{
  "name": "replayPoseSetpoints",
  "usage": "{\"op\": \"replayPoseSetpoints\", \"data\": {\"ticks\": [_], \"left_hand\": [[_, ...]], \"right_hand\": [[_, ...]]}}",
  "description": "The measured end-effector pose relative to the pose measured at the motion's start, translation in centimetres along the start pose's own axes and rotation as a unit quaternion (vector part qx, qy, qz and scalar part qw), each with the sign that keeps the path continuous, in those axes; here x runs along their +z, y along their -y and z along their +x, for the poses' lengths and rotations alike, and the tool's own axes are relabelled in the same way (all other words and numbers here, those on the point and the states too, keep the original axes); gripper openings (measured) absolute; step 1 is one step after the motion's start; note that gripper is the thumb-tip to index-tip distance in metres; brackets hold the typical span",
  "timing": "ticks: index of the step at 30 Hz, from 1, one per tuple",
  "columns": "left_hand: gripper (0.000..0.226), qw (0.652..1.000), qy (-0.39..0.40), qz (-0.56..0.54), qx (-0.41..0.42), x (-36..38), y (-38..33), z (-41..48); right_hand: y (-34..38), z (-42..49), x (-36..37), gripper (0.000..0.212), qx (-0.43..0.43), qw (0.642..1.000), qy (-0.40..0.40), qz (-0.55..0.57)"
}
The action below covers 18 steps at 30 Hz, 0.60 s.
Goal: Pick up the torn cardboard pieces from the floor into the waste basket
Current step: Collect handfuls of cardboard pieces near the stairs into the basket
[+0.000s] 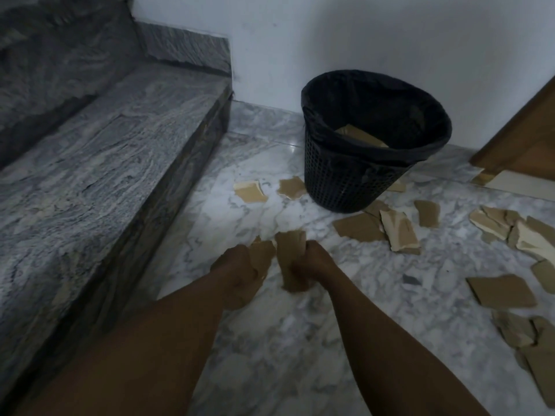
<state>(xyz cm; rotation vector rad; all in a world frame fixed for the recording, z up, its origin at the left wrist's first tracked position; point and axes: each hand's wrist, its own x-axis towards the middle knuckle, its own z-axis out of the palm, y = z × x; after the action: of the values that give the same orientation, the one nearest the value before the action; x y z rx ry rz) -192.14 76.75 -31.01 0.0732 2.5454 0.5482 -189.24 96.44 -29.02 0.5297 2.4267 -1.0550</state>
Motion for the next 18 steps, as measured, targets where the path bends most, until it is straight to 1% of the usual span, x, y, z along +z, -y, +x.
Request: {"op": "replayPoseSetpoints", "data": {"ticks": [3,7,10,12,13,15,16,17,18], "left_hand": [[0.055,1.0,0.005,-0.019,0.0,-0.1,0.0,0.0],[0.055,1.0,-0.001,-0.017,-0.008,-0.2,-0.2,0.3],[0.049,0.999,-0.002,-0.038,0.011,-0.3,-1.1,0.6],[0.055,0.999,-0.004,-0.045,0.01,-0.1,-1.5,1.0],[0.057,0.999,-0.014,-0.045,0.015,0.0,-1.7,1.0],[0.05,0.998,-0.031,-0.047,0.008,0.4,-1.8,1.4],[0.045,0.998,-0.037,-0.056,0.005,0.3,-2.0,1.6],[0.044,0.996,-0.044,-0.073,0.002,0.2,-2.0,1.9],[0.046,0.994,-0.056,-0.094,-0.006,-0.3,-2.1,2.4]], "right_hand": [[0.2,-0.6,1.1,0.069,0.027,0.999,-0.033,-0.029],[-0.2,0.0,1.4,0.067,0.028,0.995,-0.037,-0.087],[-0.1,0.0,1.2,0.055,-0.011,0.983,-0.024,-0.18],[0.0,0.2,1.0,0.047,-0.031,0.976,-0.035,-0.213],[0.0,0.3,1.1,0.045,-0.033,0.975,-0.044,-0.216],[0.2,0.3,1.1,0.045,-0.044,0.977,-0.058,-0.198],[0.3,0.5,1.1,0.048,-0.039,0.981,-0.058,-0.183],[0.3,0.8,0.9,0.053,-0.022,0.99,-0.05,-0.132],[0.4,1.1,0.6,0.06,-0.007,0.993,-0.041,-0.111]]}}
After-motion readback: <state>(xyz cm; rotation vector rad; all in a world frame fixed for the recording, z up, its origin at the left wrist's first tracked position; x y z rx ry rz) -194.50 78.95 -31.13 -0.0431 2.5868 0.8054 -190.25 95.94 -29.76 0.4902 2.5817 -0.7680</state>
